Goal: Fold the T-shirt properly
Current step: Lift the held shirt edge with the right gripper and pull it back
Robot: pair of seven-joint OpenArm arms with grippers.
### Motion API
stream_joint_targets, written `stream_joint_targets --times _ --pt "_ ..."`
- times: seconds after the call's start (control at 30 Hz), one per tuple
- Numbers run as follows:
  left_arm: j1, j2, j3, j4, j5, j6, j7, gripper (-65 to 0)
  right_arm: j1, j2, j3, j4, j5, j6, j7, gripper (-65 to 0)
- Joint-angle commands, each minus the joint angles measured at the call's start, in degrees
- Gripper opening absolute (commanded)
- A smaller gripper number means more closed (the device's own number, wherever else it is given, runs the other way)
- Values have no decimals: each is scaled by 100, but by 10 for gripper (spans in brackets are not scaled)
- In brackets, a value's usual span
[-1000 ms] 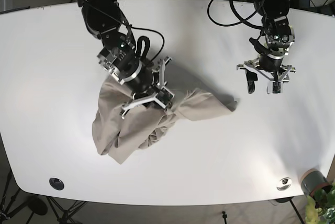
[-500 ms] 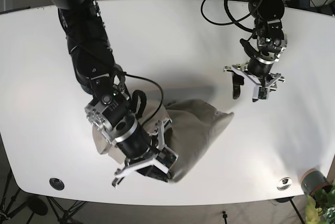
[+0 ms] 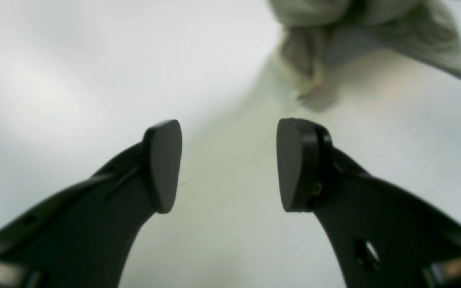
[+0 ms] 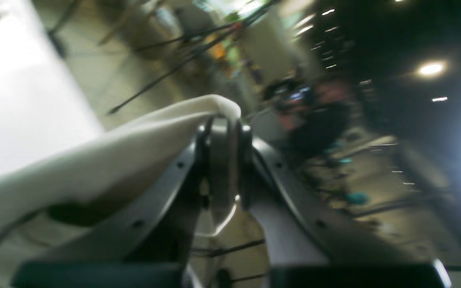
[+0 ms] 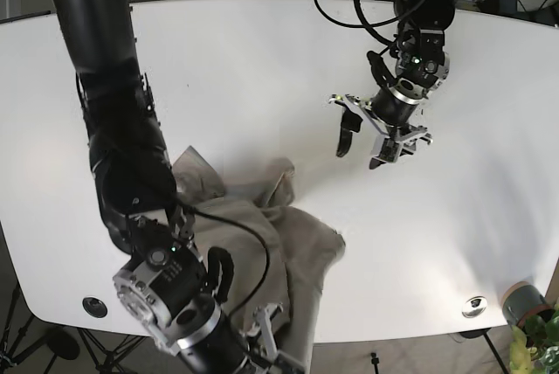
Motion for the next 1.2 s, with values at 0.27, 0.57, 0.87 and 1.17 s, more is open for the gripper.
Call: stream_joint_targets --times 0.27,0.57,0.87,1.17 --pt "-60 -26 363 129 -41 50 -151 -311 1794 -207 29 -749 -30 -84 72 -650" --pt "-394 291 398 -302 -23 41 -151 -308 2043 -453 20 -1373 -74 153 72 -650" --pt "-1185 326 1128 -1365 3 58 -151 -307 2043 -453 29 -1400 -74 188 72 -650" --pt "-1791 607 1260 -2412 3 94 -160 -307 2043 -444 64 -1373 -82 188 72 -650"
